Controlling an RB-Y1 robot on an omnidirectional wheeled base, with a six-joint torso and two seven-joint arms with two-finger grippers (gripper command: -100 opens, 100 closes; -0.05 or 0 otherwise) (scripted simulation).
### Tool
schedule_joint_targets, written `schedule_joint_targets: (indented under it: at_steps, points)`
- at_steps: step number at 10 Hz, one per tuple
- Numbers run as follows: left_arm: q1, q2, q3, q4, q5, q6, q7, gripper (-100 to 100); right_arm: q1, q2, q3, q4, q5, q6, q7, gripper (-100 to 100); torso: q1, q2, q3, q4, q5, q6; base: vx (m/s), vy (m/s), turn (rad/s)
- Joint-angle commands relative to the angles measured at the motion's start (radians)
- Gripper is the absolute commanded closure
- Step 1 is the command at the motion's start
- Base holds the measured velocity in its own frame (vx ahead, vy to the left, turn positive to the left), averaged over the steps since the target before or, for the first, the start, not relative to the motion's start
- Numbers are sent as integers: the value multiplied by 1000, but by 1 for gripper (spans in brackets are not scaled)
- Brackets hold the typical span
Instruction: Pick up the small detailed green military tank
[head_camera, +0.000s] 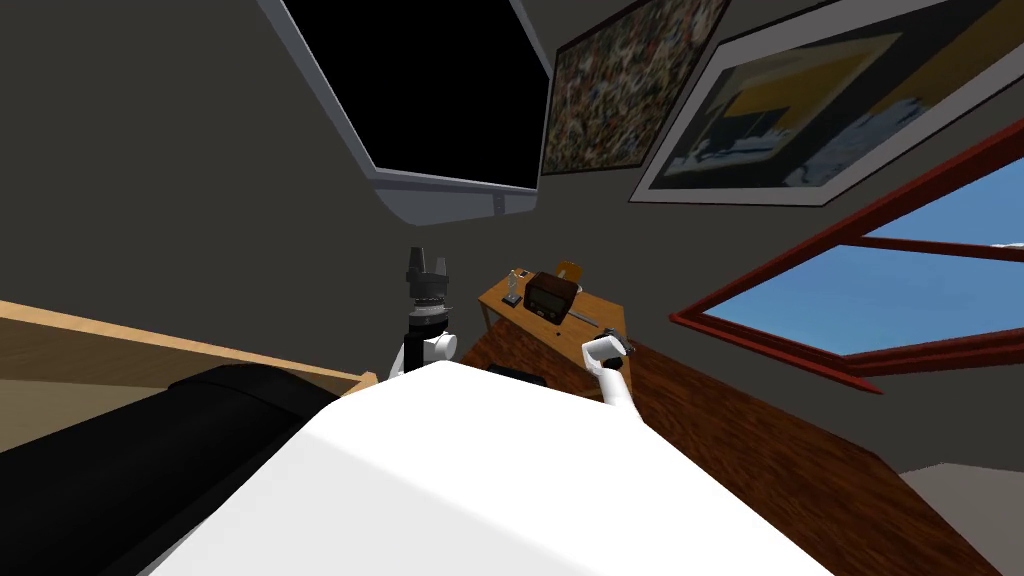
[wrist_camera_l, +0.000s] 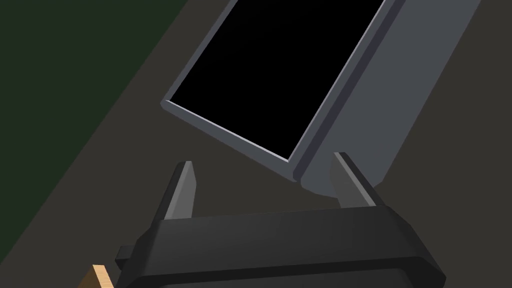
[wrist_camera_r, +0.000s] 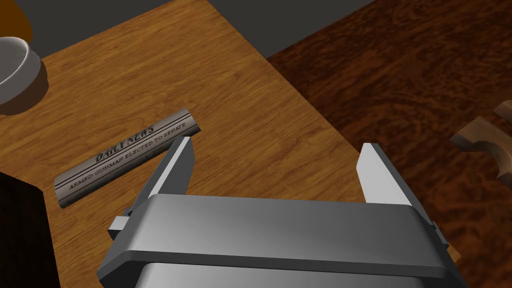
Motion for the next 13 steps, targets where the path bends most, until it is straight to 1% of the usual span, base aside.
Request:
schedule_joint_targets:
  at_steps: [1,3,4,5,6,7,9,10,11,12,13]
  points:
    - [0,0,0,0,0,0,0,0,-21,1,-11,43,-50,-15,9,-100,0,0,0,0,0,0,5,-11,228]
    - [0,0,0,0,0,0,0,0,-21,1,-11,43,-99,-15,9,-100,0,0,0,0,0,0,5,-14,81]
    - [0,0,0,0,0,0,0,0,-39,0,-22,84,-135,-28,19,-100,0,0,0,0,0,0,3,-9,264]
    - [0,0,0,0,0,0,0,0,-39,0,-22,84,-164,-28,19,-100,1,0,0,0,0,-1,5,-19,155]
    - [0,0,0,0,0,0,0,0,-39,0,-22,84,-182,-28,19,-100,0,0,0,0,0,0,3,-12,-41]
    - [0,0,0,0,0,0,0,0,-56,-1,-33,122,-218,-40,28,-100,0,0,0,0,0,0,4,-8,224]
    - [0,0,0,0,0,0,0,0,-56,-1,-33,122,-261,-40,28,-100,0,0,0,0,0,0,5,-13,71]
    - [0,0,0,0,0,0,0,0,-71,-3,-44,159,-295,-50,37,-100,0,0,0,0,0,0,8,-6,172]
    - [0,0,0,0,0,0,0,0,-71,-3,-44,159,-327,-50,37,-100,1,0,0,0,0,-1,9,-12,174]
    - [0,0,0,0,0,0,0,0,-71,-3,-44,159,-335,-50,37,-100,1,0,0,0,0,0,5,-8,17]
    - [0,0,0,0,0,0,0,0,-86,-4,-54,194,-376,-60,45,-100,1,0,0,0,0,0,6,-6,206]
